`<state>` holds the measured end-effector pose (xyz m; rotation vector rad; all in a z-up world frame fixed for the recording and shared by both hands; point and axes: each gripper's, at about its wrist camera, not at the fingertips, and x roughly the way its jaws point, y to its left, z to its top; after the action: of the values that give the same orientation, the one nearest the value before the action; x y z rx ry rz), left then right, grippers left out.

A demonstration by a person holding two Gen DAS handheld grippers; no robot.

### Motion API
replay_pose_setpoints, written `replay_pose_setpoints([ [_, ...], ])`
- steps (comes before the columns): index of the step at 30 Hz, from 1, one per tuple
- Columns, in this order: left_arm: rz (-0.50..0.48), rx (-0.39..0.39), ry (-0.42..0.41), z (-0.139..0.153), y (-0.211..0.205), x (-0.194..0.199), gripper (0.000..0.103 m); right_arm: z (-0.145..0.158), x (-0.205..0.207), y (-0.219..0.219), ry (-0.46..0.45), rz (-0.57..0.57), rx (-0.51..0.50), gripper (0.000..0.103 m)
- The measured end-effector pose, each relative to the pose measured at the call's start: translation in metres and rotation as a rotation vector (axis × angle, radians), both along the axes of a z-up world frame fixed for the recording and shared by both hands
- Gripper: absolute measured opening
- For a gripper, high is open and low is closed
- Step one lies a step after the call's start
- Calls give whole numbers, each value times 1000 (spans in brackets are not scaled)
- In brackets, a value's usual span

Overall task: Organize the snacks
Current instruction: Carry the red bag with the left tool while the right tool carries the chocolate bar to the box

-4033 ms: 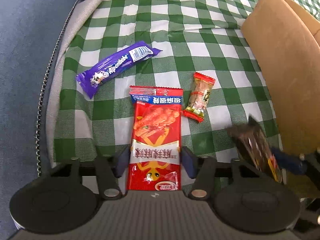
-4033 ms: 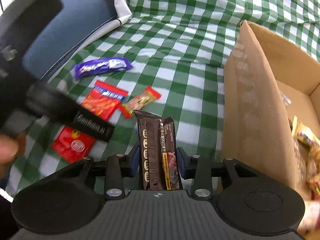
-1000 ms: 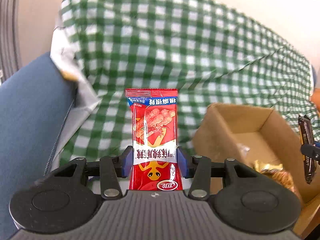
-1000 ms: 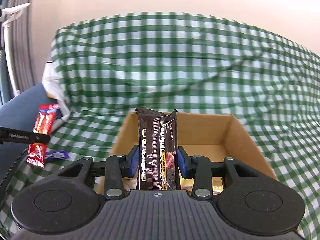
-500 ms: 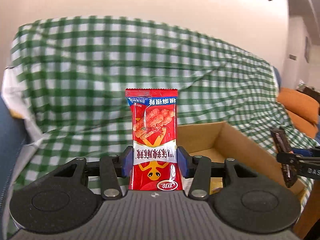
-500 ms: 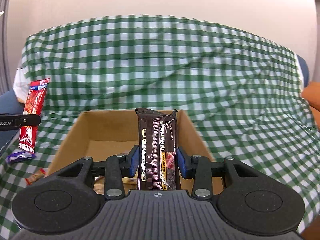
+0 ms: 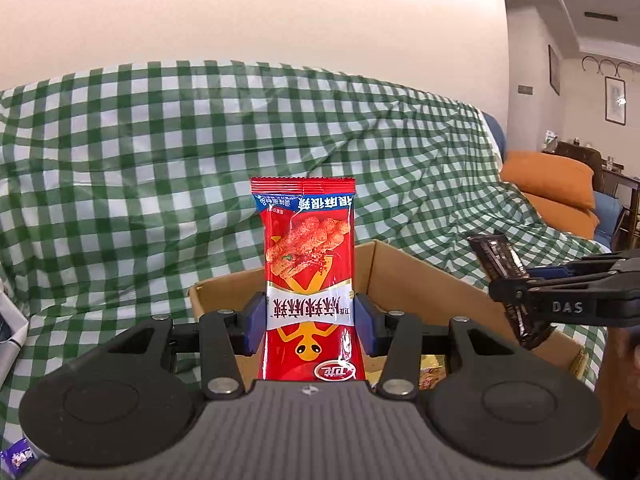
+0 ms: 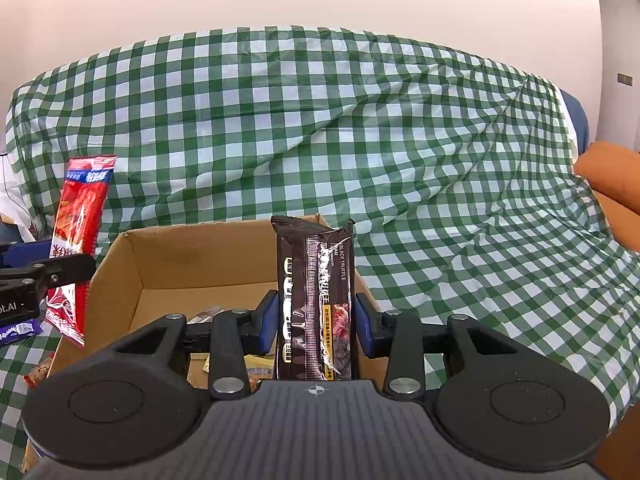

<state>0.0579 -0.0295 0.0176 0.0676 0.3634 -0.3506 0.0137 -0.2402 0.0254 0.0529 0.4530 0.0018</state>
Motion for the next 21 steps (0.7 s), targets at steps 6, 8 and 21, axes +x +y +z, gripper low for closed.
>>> replay_pose_setpoints([
  [6,-13,-12,-5,-1,0,2,51,0,3,5,2,3,-9,41],
  [8,-18,-16,-5,-1,-2,3,51,-1,5,5,4,5,-12,41],
  [21,-41,-11,-8,-1,-5,4,51,-1,4,10,9,6,-21,41],
])
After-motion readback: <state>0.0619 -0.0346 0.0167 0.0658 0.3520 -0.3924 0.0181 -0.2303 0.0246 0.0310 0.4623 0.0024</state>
